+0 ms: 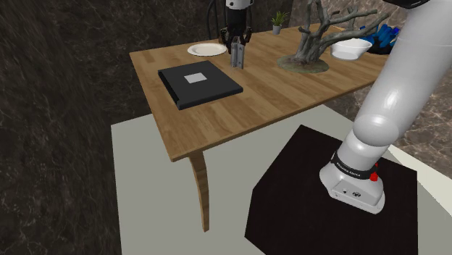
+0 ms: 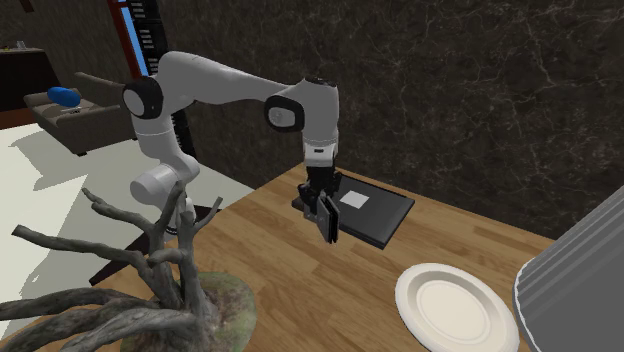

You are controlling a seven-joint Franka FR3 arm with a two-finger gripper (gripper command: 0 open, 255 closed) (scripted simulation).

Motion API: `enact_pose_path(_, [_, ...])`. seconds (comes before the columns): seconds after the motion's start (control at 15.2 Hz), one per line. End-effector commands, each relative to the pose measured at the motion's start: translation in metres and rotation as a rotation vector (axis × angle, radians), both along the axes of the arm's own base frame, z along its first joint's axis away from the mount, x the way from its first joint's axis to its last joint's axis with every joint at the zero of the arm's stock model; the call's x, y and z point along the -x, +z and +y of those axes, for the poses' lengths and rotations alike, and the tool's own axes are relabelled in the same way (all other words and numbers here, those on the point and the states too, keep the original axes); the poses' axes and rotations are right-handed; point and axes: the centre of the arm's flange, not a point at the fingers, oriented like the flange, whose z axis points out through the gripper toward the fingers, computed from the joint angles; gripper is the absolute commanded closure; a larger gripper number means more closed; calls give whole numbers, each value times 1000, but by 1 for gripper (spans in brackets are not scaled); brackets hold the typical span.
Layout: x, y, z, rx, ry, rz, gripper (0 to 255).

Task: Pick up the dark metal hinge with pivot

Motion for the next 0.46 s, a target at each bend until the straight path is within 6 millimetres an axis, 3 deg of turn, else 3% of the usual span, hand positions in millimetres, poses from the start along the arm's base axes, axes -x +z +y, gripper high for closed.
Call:
enact_pose_path(0.0, [0,11,1,0,0,0,255])
enact_pose_path(0.26, [0,33,1,0,0,0,255])
enact_pose_path(0.4, [0,33,1,0,0,0,255])
